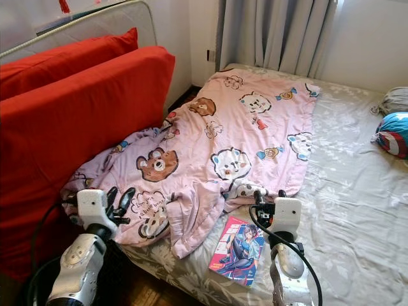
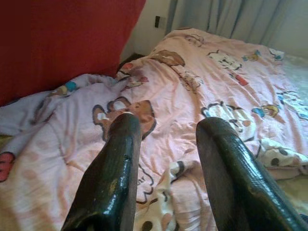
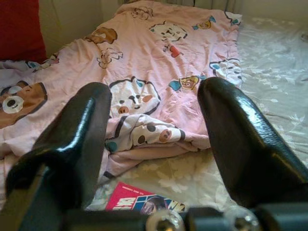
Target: Clean up the room
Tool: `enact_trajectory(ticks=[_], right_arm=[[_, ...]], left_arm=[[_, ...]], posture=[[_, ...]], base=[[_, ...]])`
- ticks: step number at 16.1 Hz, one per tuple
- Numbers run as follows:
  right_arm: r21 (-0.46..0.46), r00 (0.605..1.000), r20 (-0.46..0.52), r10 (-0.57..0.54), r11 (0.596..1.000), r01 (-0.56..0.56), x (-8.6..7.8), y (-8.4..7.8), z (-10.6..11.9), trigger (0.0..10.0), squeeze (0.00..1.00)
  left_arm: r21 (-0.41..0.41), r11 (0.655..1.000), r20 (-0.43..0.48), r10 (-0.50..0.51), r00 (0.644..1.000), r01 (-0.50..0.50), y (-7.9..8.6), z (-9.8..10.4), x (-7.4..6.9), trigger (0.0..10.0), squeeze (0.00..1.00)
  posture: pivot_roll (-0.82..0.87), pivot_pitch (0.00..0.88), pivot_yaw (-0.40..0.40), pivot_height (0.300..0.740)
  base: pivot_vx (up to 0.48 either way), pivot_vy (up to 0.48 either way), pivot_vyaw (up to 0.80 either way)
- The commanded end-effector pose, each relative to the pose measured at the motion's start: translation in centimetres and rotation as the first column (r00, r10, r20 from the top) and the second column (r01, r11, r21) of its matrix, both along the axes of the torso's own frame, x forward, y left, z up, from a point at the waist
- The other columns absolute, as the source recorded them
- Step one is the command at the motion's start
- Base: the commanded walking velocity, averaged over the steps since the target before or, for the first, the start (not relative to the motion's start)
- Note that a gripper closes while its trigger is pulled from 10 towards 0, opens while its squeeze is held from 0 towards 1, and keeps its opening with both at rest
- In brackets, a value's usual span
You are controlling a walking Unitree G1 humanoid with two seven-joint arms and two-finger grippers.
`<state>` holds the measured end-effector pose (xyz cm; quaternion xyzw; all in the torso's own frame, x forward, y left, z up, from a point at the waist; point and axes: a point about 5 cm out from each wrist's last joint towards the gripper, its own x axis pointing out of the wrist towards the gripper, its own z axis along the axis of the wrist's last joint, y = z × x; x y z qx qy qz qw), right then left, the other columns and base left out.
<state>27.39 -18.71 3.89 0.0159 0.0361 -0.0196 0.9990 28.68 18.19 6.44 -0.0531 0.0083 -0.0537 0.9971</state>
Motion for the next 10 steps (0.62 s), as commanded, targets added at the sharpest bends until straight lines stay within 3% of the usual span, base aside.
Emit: enact_trajectory(ticks=[1, 6, 10], right_arm=[[0.000, 1.000, -0.007, -0.001, 1.000, 0.001, -0.16, 0.12, -0.01, 10.0, 0.00], [-0.009, 1.000, -0.027, -0.002, 1.000, 0.002, -0.01, 0.15, -0.10, 10.0, 0.00], [0.011, 1.000, 0.016, -0.009, 1.000, 0.009, 0.04, 0.13, 0.61, 10.0, 0.00]], left_arm=[[0.001, 1.000, 0.012, -0.014, 1.000, 0.014, -0.20, 0.47, 0.20, 10.0, 0.00], [0.003, 1.000, 0.011, -0.031, 0.999, 0.031, -0.46, 0.59, 0.16, 10.0, 0.00], [0.001, 1.000, -0.005, -0.018, 1.000, 0.018, 0.08, 0.27, -0.14, 10.0, 0.00]], posture=[[-0.04, 0.000, 0.008, 0.740], [-0.04, 0.000, 0.006, 0.740], [-0.04, 0.000, 0.006, 0.740]], base=[[0.000, 0.000, 0.00], [0.000, 0.000, 0.00], [0.000, 0.000, 0.00]])
